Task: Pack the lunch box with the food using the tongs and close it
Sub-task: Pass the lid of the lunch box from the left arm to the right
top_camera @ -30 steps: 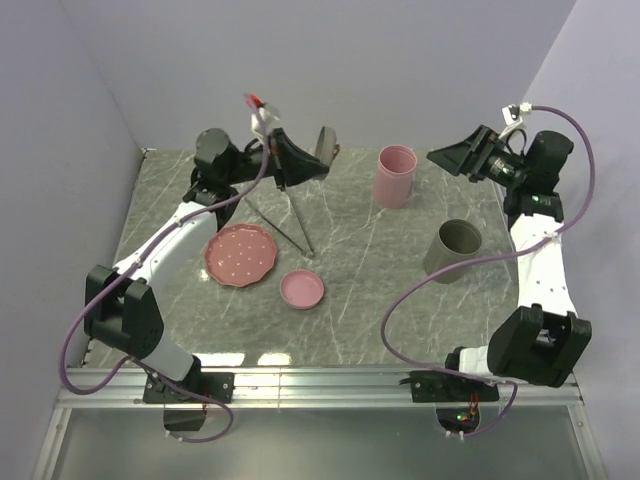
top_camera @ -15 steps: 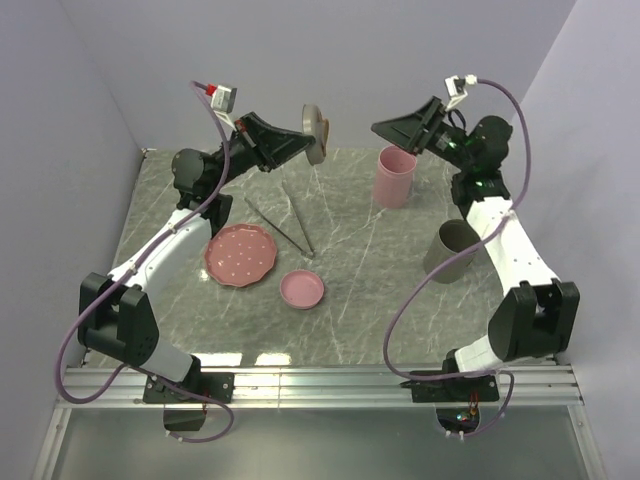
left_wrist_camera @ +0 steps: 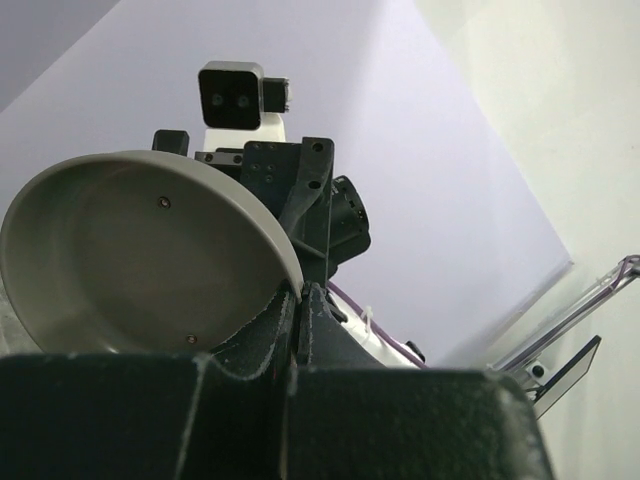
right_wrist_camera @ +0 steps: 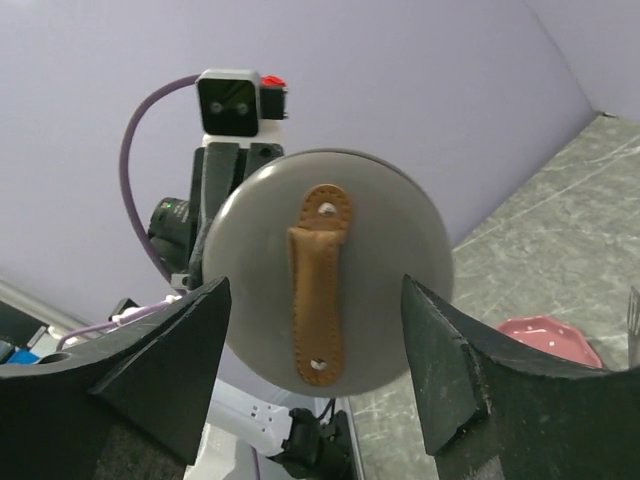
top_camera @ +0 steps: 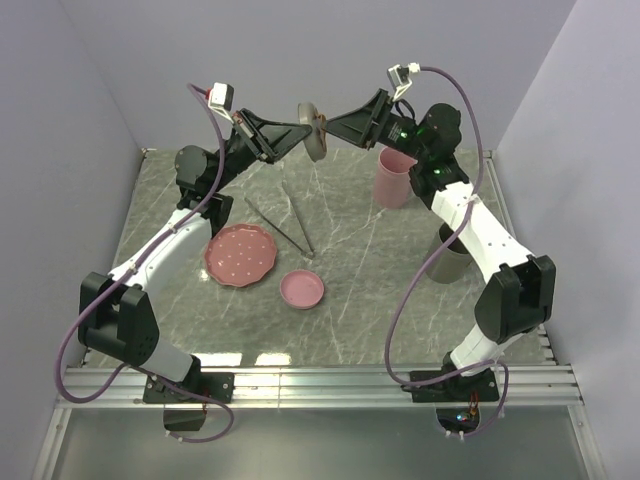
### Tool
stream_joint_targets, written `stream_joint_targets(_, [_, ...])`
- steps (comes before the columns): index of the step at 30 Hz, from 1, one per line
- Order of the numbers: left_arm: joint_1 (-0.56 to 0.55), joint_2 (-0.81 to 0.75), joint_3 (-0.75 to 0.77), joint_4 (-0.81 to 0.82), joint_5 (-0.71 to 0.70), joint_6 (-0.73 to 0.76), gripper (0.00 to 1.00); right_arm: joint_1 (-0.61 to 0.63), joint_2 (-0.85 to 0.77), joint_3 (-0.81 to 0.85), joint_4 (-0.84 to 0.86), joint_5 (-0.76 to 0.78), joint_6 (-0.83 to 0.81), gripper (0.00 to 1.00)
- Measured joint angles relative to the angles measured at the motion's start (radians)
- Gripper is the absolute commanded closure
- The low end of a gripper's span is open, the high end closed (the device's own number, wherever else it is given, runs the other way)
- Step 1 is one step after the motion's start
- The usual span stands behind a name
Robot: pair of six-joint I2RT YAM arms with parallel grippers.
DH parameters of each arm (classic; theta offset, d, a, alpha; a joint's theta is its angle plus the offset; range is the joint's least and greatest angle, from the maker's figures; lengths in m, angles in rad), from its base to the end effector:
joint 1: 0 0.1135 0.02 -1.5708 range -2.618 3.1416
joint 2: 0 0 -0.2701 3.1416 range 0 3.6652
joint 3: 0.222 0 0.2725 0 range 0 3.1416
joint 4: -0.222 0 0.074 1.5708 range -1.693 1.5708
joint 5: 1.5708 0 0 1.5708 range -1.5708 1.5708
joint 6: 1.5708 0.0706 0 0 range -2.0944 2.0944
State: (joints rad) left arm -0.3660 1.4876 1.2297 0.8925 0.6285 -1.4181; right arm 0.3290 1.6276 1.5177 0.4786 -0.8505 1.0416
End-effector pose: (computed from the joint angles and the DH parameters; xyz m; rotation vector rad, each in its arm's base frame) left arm 0.3357 -0.1731 0.4506 0.0578 1.2748 -1.8716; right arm 0.3790 0.1855 0.4571 -0.3466 1.4980 1.6341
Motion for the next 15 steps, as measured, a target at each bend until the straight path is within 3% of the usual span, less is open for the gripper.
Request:
stream_joint_targets(3, [0.000, 0.002, 0.000, 0.000, -0.006, -0.014, 1.00, 0.024, 0.000, 0.024, -0.031, 0.013, -0.030, 0.28])
stream_joint_targets(9, [0.003, 0.002, 0.000, 0.002, -0.010, -0.019, 1.00, 0.051, 0.002, 0.058, -0.067, 0.042, -0.072, 0.47])
stream_joint_targets(15, [0.005, 0.002, 0.000, 0.004, -0.013, -0.020, 1.00, 0.050, 0.018, 0.066, -0.106, 0.061, -0.099, 0.81])
